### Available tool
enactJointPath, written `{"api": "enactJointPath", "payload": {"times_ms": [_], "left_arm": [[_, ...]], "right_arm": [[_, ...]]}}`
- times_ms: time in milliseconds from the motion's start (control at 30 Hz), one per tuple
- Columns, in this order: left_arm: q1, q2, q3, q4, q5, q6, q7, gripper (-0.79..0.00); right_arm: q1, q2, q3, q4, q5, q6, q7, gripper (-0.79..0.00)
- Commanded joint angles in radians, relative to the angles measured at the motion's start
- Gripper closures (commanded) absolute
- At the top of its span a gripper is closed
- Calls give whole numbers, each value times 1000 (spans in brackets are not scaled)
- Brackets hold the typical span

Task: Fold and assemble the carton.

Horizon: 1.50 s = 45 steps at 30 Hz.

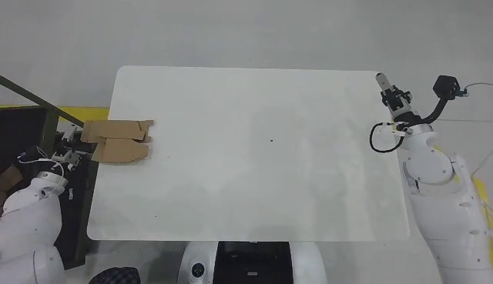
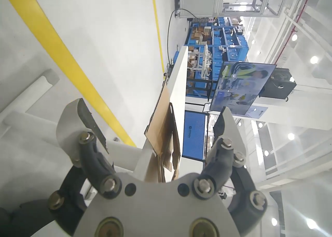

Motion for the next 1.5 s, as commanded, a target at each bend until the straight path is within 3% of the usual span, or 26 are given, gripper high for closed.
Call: {"api": "enactJointPath", "payload": {"times_ms": [0,33,200,233,267,367,400,533,933,1233,1467], "left_arm": [[-15,-3,10,11,7,-7,2,-785],[-21,-4,14,14,8,-11,1,-785],[-43,-8,33,26,20,-24,-9,-619],[-47,-8,36,29,21,-25,-8,-560],[-50,-9,38,32,22,-26,-8,-391],[-58,-9,42,40,19,-24,-11,-283],[-61,-9,44,41,18,-24,-12,-203],[-71,-10,49,44,15,-27,-13,-12],[-100,-1,25,4,-79,-26,-94,0],[-120,16,-10,-124,-180,-6,-192,0],[-135,7,19,-243,-217,25,-205,0]], "right_arm": [[0,0,0,0,0,0,0,-785],[0,0,0,0,0,0,0,-785],[0,0,0,0,0,0,0,-785],[0,0,0,0,0,0,0,-785],[0,0,0,0,0,0,0,-785],[0,0,0,0,0,0,0,-785],[0,0,0,0,0,0,0,-785],[0,0,0,0,0,0,0,-785],[0,0,0,0,0,0,0,-785],[0,0,0,0,0,0,0,-785],[0,0,0,0,0,0,0,-785]]}}
